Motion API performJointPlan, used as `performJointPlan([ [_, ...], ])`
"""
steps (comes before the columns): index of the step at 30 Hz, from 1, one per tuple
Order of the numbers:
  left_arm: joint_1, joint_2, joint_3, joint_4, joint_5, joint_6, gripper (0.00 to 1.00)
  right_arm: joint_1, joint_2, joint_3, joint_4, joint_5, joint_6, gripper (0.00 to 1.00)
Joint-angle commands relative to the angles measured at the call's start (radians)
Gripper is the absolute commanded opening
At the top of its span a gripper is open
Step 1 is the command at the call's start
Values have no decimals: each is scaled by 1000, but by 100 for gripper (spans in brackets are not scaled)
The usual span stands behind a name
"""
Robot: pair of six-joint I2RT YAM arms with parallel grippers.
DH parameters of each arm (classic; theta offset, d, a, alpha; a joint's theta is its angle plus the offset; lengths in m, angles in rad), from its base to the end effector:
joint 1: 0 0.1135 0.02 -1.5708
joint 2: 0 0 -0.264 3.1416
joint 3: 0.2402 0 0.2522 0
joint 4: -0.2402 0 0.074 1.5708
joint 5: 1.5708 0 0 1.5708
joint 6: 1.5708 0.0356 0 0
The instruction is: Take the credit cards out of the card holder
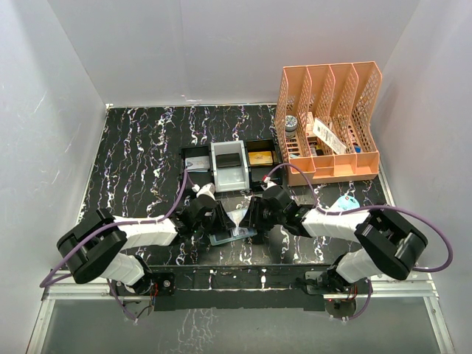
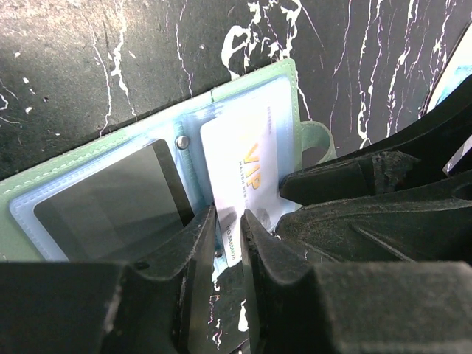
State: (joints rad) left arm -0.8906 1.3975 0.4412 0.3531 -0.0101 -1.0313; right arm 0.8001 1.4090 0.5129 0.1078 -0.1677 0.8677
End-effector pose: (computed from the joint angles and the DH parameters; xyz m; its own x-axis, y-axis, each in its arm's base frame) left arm 0.1607 -0.1980 0.1458 -0.8458 -0.3186 -0.4280 0.0906 0.7048 -0.7036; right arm 0.1729 0.1866 0.1429 -0.9216 0.1306 -0.3656 -0.1335 0.7776 0.6144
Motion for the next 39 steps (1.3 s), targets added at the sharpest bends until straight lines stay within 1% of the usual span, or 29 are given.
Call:
performJointPlan([
  [1,-3,-20,-7,12,-2,0,18,0,-25,21,-87,8,-45,39],
  [5,-2,-25,-7,-12,-11,5,14,-1,-41,117,-168,12,-103,40],
  [9,-3,-25,3,-16,17,1,13,-2,-38,189,-195,1,-154,39],
  [16,-2,-20,43,-89,20,26,10,-4,69,224,-257,78,-186,39],
  [19,-3,-26,34,-89,20,31,10,-4,85,193,-242,68,-180,38],
  [22,-2,-25,32,-94,23,44,9,-4,69,120,-185,31,-137,38],
  [25,-3,-38,32,-96,31,53,10,-4,42,35,-86,-41,-72,37],
  [28,-2,-64,32,-94,40,62,12,1,24,-73,64,-118,37,35],
  [29,-3,-72,30,-94,42,64,13,6,22,-109,114,-133,74,33],
  [31,-4,-89,24,-97,39,64,14,18,9,-153,169,-121,132,32],
  [33,-2,-106,12,-92,36,62,16,20,-16,-208,182,-100,158,32],
  [35,-3,-114,1,-80,41,62,17,21,-40,-213,175,-98,158,35],
  [37,-1,-109,-7,-70,49,66,17,20,-58,-182,127,-98,132,36],
  [39,-2,-100,-8,-63,55,65,17,21,-82,-105,19,-69,81,37],
])
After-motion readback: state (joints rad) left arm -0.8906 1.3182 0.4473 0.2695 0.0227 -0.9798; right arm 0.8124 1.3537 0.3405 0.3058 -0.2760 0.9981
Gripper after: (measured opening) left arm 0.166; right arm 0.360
